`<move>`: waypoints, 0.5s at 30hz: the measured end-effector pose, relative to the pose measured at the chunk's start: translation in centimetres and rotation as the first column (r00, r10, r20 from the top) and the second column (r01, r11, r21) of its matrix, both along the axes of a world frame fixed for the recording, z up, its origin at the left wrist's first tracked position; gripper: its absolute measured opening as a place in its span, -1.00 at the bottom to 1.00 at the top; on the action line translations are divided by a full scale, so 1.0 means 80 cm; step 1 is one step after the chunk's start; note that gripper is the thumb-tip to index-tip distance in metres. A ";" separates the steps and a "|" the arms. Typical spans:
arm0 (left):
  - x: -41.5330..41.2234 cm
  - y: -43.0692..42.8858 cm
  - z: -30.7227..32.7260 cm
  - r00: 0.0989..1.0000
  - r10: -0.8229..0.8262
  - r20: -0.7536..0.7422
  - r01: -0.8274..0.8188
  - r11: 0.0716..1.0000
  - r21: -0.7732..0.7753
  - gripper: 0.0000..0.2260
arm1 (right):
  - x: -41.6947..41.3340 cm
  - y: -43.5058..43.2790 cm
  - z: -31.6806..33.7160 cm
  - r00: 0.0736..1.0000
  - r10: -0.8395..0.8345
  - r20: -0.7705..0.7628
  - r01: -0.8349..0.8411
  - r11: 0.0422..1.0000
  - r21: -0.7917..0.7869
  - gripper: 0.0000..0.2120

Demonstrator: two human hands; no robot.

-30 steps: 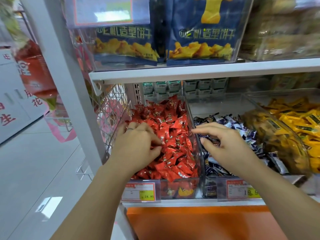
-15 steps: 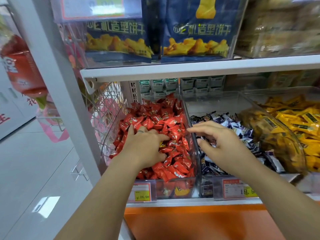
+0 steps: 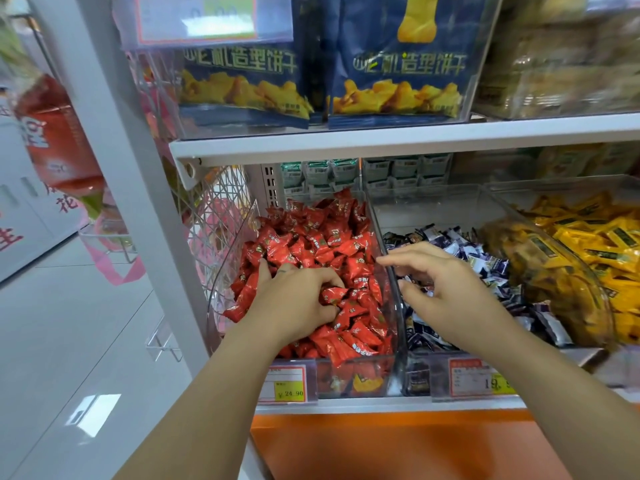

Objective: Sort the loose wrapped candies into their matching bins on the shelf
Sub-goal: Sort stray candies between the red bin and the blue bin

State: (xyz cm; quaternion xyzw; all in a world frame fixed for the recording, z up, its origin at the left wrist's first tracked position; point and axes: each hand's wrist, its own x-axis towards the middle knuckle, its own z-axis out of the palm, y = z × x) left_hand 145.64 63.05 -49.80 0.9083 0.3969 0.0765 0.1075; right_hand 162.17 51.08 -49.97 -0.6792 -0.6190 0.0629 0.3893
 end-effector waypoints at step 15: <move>-0.025 -0.006 0.029 0.864 0.008 0.504 -0.058 0.995 0.084 -0.66 | -0.015 -0.002 0.008 0.999 -0.027 0.041 0.019 0.984 0.180 -0.70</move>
